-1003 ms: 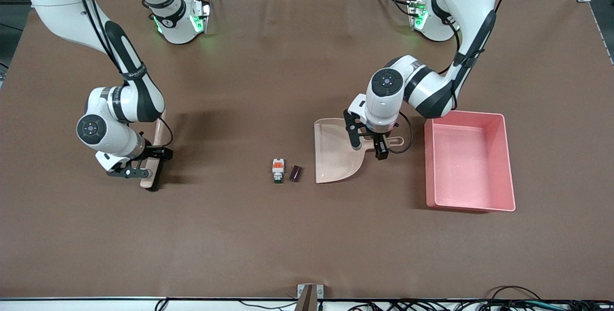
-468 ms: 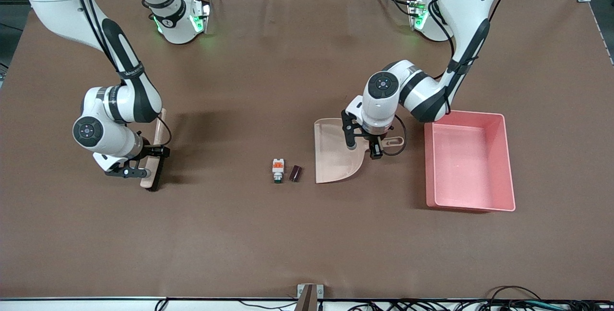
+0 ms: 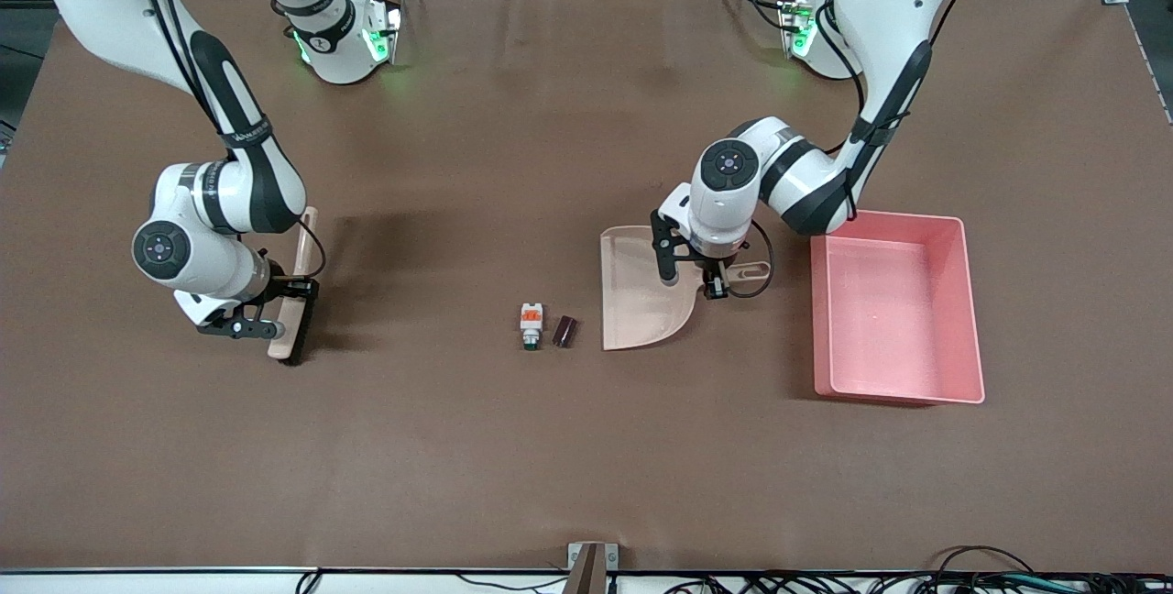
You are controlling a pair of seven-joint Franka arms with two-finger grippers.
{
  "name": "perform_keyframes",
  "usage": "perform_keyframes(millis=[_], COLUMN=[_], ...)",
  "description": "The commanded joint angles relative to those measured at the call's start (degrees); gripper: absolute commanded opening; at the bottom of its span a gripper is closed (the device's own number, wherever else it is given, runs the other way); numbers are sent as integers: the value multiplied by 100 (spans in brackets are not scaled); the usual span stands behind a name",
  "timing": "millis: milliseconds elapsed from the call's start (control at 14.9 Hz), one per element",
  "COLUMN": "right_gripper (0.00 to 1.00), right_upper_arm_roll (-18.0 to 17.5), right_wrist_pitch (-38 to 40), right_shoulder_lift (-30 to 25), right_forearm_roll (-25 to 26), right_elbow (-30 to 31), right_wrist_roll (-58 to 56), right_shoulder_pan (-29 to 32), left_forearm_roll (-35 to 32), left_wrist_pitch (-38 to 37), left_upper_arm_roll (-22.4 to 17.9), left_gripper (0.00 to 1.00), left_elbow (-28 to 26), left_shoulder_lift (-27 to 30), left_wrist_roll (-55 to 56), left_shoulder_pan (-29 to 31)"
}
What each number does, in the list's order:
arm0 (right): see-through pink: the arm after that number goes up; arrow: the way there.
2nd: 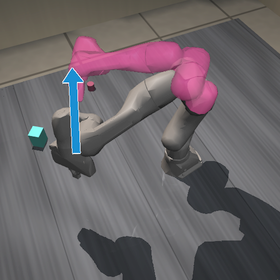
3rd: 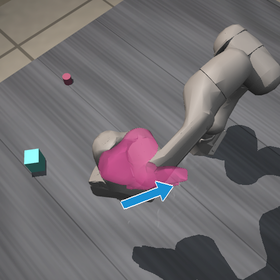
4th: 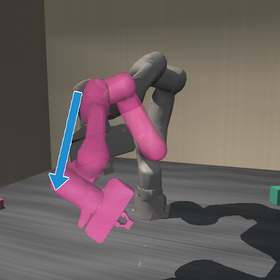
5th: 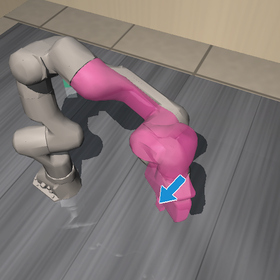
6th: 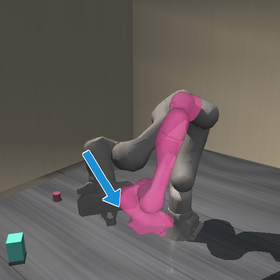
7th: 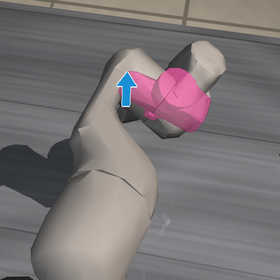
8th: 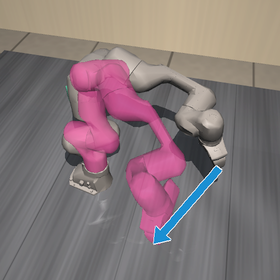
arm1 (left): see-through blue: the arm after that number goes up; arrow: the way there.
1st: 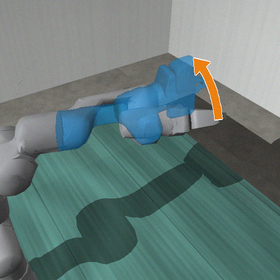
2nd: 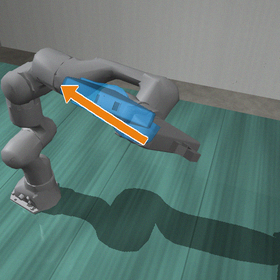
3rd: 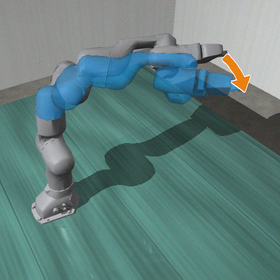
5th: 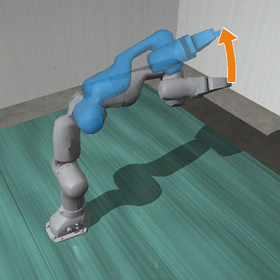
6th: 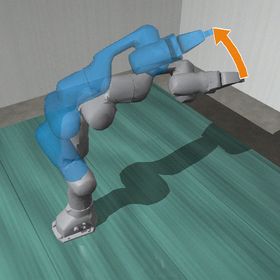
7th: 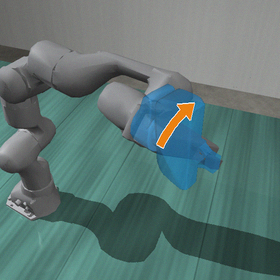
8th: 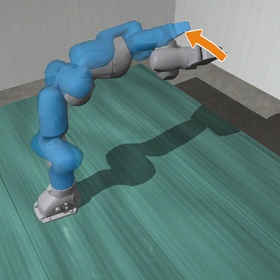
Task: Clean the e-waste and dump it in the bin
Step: 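Grasp the dustpan handle with the left gripper while the right gripper grasps the brush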
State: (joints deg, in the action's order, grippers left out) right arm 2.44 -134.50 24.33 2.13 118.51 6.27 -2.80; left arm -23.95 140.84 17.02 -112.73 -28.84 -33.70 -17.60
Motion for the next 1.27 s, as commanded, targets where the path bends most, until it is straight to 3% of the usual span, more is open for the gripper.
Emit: perform_keyframes(millis=[0, 401, 669, 870, 1204], right_gripper=[40, 14, 8, 4, 2], right_upper_arm_roll=[-51, -68, -174, -174, -174], right_wrist_pitch=[3, 55, 590, 925, 961], right_shoulder_lift=[-121, -130, -112, -86, 299], right_forearm_roll=[-99, -108, -108, -291, -652], right_elbow=[84, -196, -819, -1172, -1620], right_wrist_roll=[-29, -55, -55, -3, 146], right_shoulder_pan=[69, -10, -132, -501, -879], left_forearm_roll=[-118, -118, -118, -118, -127], left_wrist_pitch=[31, 5, -555, -979, -1006], left_upper_arm_roll=[20, 29, 29, 29, 20], left_gripper=[35, 29, 20, 19, 19], left_elbow=[32, 58, 409, 682, 876], left_shoulder_lift=[-16, 28, 10, -25, -244], left_wrist_roll=[-22, -101, -426, -435, -426], left_shoulder_pan=[11, 2, -7, -103, -156])
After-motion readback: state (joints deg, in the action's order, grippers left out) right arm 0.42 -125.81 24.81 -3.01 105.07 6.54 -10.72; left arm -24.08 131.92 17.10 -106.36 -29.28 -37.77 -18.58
